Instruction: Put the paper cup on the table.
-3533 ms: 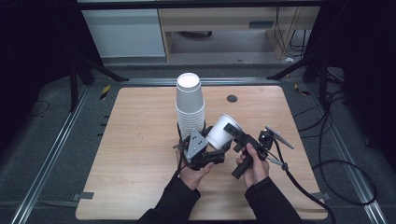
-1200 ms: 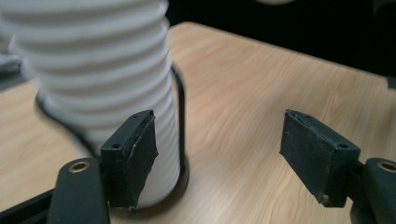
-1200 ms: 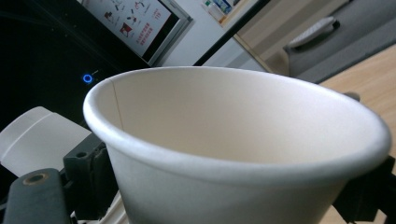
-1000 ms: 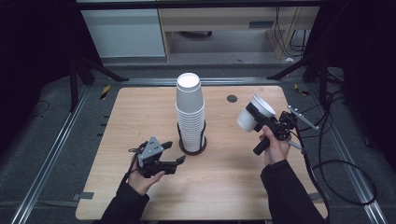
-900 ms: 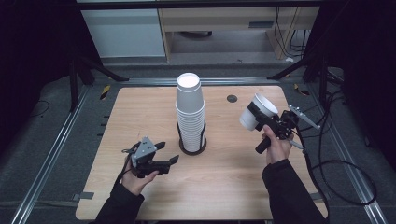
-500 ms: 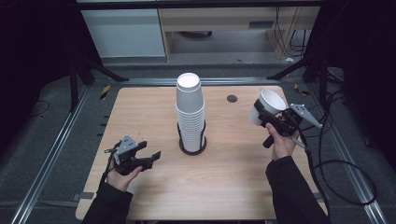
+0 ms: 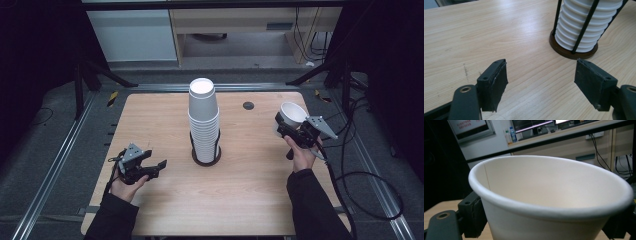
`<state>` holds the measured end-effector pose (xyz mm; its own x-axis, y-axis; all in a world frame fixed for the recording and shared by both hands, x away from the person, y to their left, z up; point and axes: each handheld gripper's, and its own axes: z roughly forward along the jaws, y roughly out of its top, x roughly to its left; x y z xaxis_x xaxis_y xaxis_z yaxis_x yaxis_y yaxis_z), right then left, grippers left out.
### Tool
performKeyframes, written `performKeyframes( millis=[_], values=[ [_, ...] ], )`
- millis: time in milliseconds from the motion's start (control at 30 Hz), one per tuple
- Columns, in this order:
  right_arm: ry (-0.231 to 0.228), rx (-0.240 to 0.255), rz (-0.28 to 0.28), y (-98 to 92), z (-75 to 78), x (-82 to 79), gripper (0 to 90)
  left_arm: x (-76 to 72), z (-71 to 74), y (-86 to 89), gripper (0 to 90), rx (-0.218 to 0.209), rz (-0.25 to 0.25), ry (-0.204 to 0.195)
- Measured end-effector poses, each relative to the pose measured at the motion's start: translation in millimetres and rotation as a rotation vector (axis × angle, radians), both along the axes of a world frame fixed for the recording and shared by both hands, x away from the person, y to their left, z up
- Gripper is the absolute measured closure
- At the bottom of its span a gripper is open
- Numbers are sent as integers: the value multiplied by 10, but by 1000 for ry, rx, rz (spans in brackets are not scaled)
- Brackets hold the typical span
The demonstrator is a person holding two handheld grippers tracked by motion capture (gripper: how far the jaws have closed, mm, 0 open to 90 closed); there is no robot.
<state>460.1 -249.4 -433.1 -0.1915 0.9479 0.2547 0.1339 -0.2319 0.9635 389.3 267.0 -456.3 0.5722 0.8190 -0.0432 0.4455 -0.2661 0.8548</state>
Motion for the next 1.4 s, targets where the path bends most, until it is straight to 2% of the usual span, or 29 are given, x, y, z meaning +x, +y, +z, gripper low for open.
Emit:
performKeyframes(
  millis=[167, 367, 433, 667, 933, 1200, 1267, 1400],
  values=[
    [24, -8, -7, -38, -114, 77, 129, 18, -27, 25, 258, 17, 7, 6],
    [39, -62, -5, -4, -206, 140, 128, 24, -31, 44, 261, 13, 15, 7],
    [52, -76, -5, 16, -246, 161, 128, 23, -40, 39, 262, 16, 15, 8],
    [86, -75, 3, 126, -405, 225, 128, 20, -39, 56, 265, 24, 12, 6],
    [130, -116, 13, 230, -550, 251, 126, 27, -49, 67, 268, 27, 13, 6],
    [187, -168, 8, 253, -630, 258, 121, 29, -51, 71, 271, 32, 14, 6],
    [206, -165, 18, 261, -646, 252, 118, 30, -51, 73, 272, 31, 15, 6],
    [212, -164, 22, 265, -651, 227, 113, 30, -53, 76, 272, 32, 15, 7]
  ],
)
